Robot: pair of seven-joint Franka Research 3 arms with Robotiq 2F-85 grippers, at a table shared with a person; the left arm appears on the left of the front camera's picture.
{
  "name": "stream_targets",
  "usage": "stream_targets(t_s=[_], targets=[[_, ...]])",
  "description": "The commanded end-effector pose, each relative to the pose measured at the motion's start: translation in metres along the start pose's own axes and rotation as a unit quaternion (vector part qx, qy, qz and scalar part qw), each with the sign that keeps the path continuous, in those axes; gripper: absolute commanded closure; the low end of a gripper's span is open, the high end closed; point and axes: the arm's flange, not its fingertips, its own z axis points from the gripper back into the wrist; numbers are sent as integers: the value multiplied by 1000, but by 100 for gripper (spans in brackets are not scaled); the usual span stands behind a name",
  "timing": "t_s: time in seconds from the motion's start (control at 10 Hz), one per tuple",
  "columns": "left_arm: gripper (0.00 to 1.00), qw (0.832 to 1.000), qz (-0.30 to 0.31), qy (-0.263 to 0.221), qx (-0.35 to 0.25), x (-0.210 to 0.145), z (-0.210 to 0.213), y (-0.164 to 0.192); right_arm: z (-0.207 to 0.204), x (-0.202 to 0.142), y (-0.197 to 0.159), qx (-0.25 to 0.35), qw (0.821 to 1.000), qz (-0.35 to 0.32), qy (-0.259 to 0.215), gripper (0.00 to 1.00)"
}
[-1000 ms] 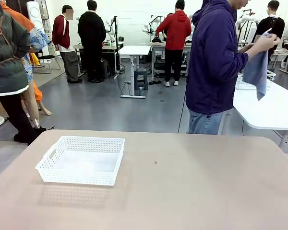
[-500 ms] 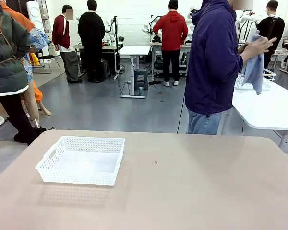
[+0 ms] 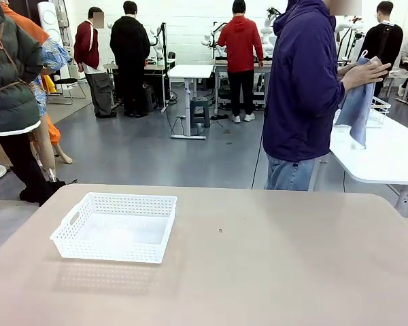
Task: Clean and organize the cups into the basket.
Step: Pick up the Organizing basket and move it to the center of the table, then pick up the Reusable plastic cup from the right side of the table and place it inside the Organizing basket.
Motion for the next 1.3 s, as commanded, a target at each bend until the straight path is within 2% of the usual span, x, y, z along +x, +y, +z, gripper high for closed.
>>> stream_targets(t_s=[0.0,1.2], targets=[[0,1000,-3,-4,-7,1,0,-1,2,-1,-1,3,1000,6,3,0],[0,1000,-3,-4,-7,1,0,-1,2,-1,-1,3,1000,6,3,0]])
